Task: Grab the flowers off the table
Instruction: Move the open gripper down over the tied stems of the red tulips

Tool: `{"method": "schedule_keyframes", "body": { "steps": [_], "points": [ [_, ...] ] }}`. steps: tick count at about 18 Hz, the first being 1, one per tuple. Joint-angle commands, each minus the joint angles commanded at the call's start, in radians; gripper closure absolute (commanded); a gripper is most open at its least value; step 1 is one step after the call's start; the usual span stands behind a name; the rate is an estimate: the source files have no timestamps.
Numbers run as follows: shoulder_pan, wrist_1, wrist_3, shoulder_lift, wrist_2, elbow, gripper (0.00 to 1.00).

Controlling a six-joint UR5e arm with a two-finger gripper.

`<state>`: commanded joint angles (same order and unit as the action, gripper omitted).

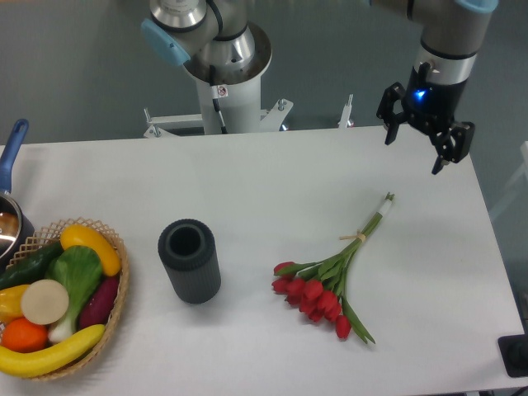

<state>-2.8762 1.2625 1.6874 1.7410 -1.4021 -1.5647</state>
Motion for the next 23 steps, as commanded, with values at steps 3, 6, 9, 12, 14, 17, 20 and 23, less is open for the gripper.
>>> {"method": "schedule_keyframes", "body": {
  "steps": [3, 6, 9, 12, 14, 17, 20, 23],
  "points": [
    [0.005, -0.008, -0.003, 0.009, -0.003, 0.0, 0.0],
    [0.009, -0.064, -0.014, 0.012, 0.005, -0.032, 0.0],
    [0.006, -0.144, -0.087, 0.012, 0.084, -0.096, 0.0],
    [0.017, -0.192, -0.182, 0.041, 0.092, -0.107, 0.0],
    [0.032, -0.193, -0.186, 0.057, 0.094, -0.139, 0.0],
    [0.052, -0.207, -0.208, 0.098, 0.092, -0.14, 0.0],
    [0.077, -0.212, -0.284, 0.132, 0.094, -0.13, 0.0],
    [0.135, -0.262, -0.357, 0.204, 0.094, -0.123, 0.0]
  ]
}}
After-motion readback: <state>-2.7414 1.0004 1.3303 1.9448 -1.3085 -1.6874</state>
